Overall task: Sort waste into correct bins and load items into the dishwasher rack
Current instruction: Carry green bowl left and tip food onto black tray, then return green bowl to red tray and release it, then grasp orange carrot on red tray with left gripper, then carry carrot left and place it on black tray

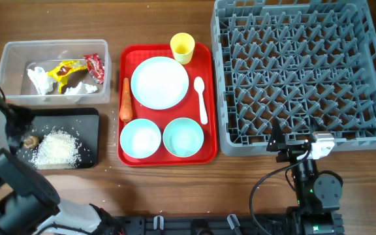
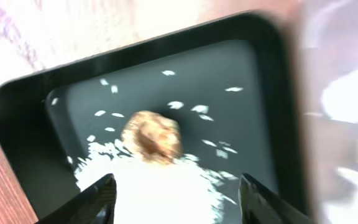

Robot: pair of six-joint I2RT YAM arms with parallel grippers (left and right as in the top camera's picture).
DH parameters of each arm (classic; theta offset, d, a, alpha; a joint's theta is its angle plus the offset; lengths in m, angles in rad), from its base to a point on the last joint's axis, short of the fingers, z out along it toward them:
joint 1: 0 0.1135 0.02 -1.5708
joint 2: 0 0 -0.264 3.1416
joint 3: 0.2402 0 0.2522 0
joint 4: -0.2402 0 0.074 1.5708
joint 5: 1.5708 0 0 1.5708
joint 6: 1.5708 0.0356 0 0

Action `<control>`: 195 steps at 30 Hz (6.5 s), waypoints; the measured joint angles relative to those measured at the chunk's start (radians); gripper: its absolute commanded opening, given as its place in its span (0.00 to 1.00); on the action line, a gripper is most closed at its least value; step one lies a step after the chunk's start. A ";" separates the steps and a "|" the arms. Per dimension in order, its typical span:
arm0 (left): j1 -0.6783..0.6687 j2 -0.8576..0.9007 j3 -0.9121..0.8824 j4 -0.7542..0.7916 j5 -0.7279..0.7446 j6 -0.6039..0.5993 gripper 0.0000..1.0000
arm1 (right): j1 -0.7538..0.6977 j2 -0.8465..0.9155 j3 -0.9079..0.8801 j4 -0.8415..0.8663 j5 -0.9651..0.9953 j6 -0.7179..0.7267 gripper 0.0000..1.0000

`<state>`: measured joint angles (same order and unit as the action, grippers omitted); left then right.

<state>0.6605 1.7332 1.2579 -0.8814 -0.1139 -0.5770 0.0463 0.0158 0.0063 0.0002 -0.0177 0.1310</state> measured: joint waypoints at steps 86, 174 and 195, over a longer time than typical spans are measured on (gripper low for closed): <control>-0.871 0.151 -0.069 0.130 -0.098 0.306 0.22 | 0.000 0.000 0.000 0.000 0.000 0.000 1.00; -0.163 -0.204 -0.463 0.453 0.246 -0.349 0.65 | 0.000 0.000 0.000 0.000 0.000 0.000 1.00; -0.487 -0.676 -0.380 0.440 0.492 -0.017 0.54 | 0.000 0.000 0.000 0.000 0.000 0.000 1.00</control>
<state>0.1734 1.0573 0.8783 -0.4416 0.3782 -0.5941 0.0463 0.0158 0.0063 0.0002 -0.0177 0.1310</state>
